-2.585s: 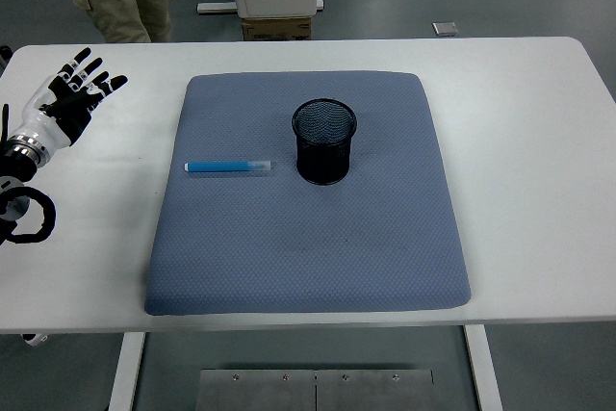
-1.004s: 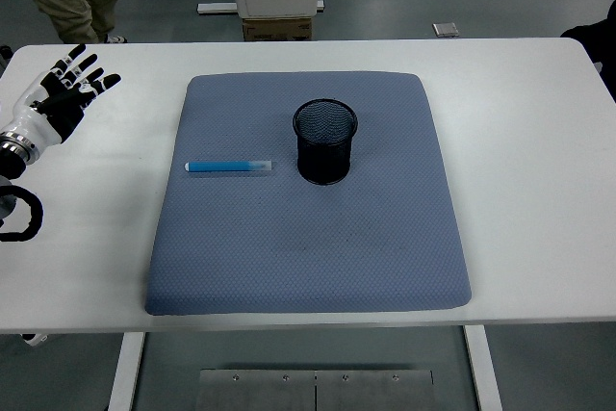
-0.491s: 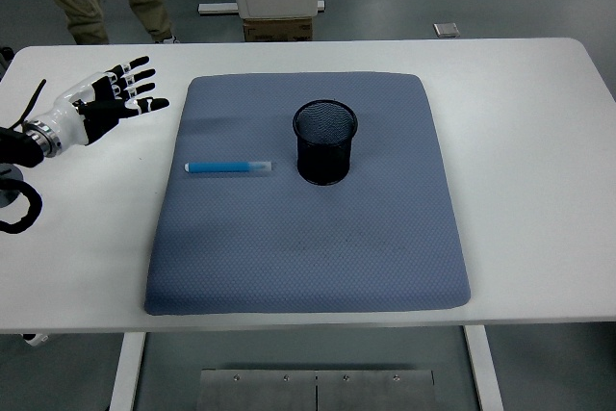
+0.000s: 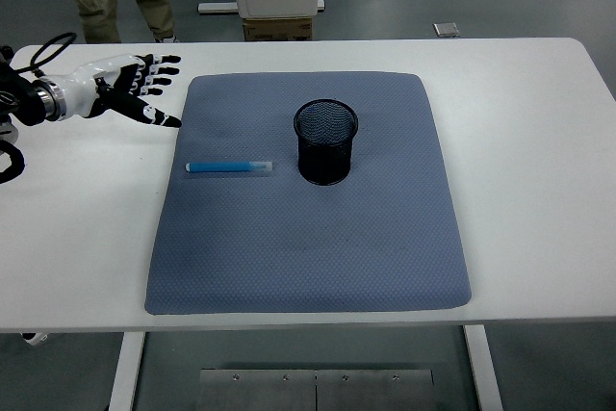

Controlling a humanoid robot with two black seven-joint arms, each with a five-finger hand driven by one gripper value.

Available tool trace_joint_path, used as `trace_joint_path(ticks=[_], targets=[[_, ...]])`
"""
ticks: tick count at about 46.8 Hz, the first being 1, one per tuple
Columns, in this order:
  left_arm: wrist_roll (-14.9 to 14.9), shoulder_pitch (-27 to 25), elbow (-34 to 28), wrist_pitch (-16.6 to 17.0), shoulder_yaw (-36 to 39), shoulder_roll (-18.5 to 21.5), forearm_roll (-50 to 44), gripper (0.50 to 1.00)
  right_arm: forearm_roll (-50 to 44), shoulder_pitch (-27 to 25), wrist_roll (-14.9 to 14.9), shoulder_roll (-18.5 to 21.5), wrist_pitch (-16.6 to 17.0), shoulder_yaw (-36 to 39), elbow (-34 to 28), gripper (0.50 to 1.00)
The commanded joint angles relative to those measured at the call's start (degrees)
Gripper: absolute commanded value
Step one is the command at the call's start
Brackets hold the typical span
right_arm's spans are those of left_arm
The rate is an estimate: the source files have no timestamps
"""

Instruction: Left hand places marker in pen holder

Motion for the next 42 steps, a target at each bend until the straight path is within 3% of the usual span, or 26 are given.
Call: trace_joint_path(ticks=[1, 20, 35, 42], targets=[[0.05, -1.2, -0.03, 0.02, 0.95, -0.45, 3.27, 1.0, 0.02, -0.04, 0.01, 0.0, 0.01, 0.0, 0.01, 1.0], [0.05, -5.59, -0.03, -0.07, 5.17, -2.73, 17.86, 1.0, -0.07, 0.04, 0.01, 0.0, 0.01, 0.0, 0.01, 1.0], [0.05, -11.3, -5.47, 0.02, 13.17, -4.58, 18.92, 1.0, 0.02, 0.04, 0.01, 0.0, 0.01, 0.0, 0.01, 1.0], [0.05, -14.29, -5.65, 0.02, 17.3, -7.3, 18.92, 1.0, 0.02, -0.04, 0.01, 0.0, -0.08, 0.0, 0.01, 1.0]])
